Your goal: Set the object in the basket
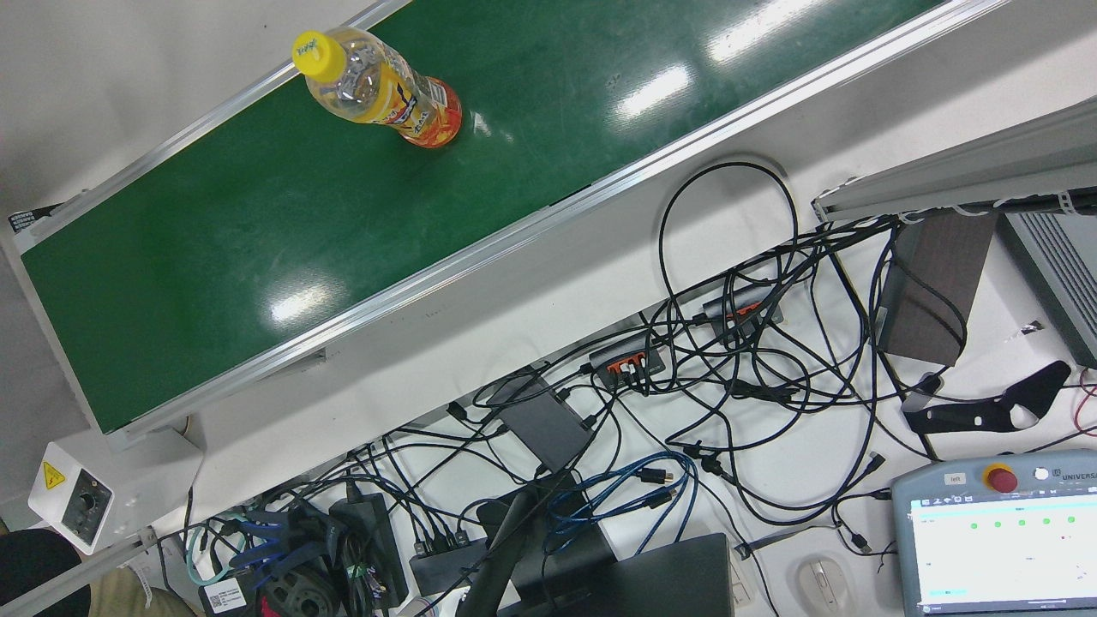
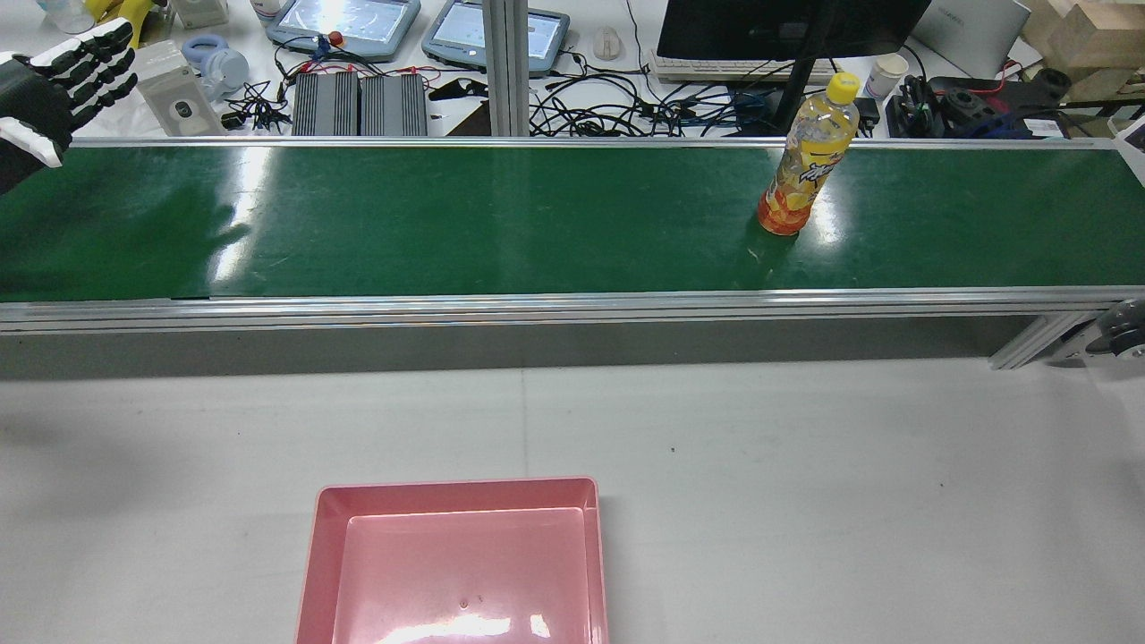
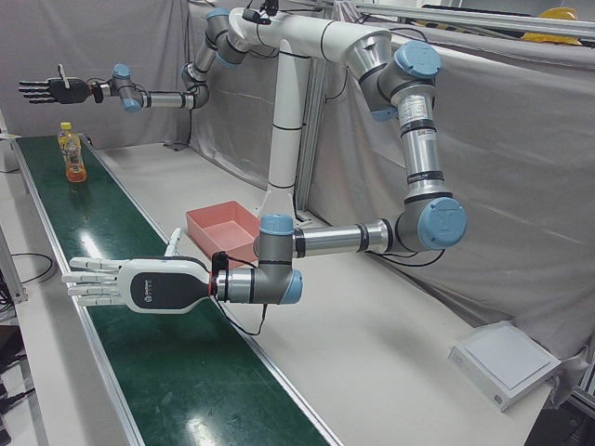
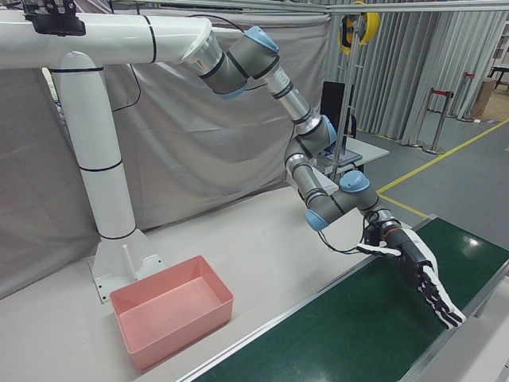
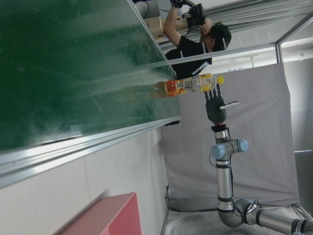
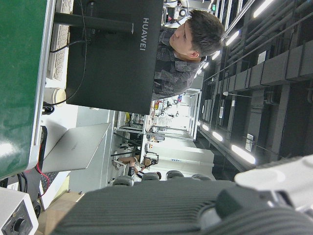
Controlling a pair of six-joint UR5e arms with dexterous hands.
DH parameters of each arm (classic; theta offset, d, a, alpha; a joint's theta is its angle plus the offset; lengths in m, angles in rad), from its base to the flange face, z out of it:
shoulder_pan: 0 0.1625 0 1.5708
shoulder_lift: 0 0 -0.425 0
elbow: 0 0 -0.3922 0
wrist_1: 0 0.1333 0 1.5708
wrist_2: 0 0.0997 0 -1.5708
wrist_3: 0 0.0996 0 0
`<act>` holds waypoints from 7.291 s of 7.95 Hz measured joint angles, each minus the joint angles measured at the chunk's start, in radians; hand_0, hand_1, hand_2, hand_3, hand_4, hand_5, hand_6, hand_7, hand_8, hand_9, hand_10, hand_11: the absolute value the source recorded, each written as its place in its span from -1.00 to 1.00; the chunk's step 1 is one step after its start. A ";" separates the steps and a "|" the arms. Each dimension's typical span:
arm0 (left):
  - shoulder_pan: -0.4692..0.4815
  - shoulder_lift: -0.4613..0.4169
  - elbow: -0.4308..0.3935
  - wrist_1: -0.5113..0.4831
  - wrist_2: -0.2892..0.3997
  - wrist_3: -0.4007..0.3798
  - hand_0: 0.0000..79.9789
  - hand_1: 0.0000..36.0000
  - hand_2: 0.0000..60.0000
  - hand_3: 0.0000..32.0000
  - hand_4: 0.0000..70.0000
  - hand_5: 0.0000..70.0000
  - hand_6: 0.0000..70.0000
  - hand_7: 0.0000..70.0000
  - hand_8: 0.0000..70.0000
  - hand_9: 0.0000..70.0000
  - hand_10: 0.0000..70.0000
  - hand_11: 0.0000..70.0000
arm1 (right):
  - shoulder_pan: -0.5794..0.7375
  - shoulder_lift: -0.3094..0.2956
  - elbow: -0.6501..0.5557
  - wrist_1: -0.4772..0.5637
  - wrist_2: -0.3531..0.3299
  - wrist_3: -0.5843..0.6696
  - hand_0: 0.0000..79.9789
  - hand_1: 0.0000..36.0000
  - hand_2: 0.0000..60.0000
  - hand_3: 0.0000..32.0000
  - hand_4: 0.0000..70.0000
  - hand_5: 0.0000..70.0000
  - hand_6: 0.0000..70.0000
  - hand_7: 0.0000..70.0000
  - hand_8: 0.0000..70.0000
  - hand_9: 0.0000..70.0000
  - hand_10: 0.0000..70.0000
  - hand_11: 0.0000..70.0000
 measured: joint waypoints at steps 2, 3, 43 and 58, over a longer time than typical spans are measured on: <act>-0.001 0.000 -0.004 0.001 0.000 0.000 0.33 -0.94 -1.00 -0.98 -0.80 -0.83 -1.00 -1.00 -1.00 -1.00 -0.97 -0.93 | 0.001 -0.001 0.001 0.000 0.000 0.001 -1.00 -1.00 -1.00 -1.00 -1.00 -1.00 -1.00 -1.00 -1.00 -1.00 -1.00 -1.00; -0.001 0.000 -0.009 0.002 0.000 0.000 0.33 -0.94 -1.00 -1.00 -0.80 -0.83 -1.00 -1.00 -1.00 -1.00 -0.97 -0.93 | 0.001 -0.001 0.002 0.000 0.000 0.001 -1.00 -1.00 -1.00 -1.00 -1.00 -1.00 -1.00 -1.00 -1.00 -1.00 -1.00 -1.00; 0.030 0.005 -0.054 0.056 -0.002 -0.005 0.30 -0.97 -1.00 -1.00 -0.79 -0.85 -1.00 -1.00 -1.00 -1.00 -0.96 -0.91 | 0.000 -0.002 -0.002 0.000 0.000 0.000 -1.00 -1.00 -1.00 -1.00 -1.00 -1.00 -1.00 -1.00 -1.00 -1.00 -1.00 -1.00; 0.033 0.001 -0.055 0.058 -0.002 -0.005 0.53 -0.60 -1.00 -1.00 -0.79 -0.82 -1.00 -1.00 -1.00 -1.00 -0.93 -0.85 | 0.000 -0.001 -0.002 0.000 0.000 0.001 -1.00 -1.00 -1.00 -1.00 -1.00 -1.00 -1.00 -1.00 -1.00 -1.00 -1.00 -1.00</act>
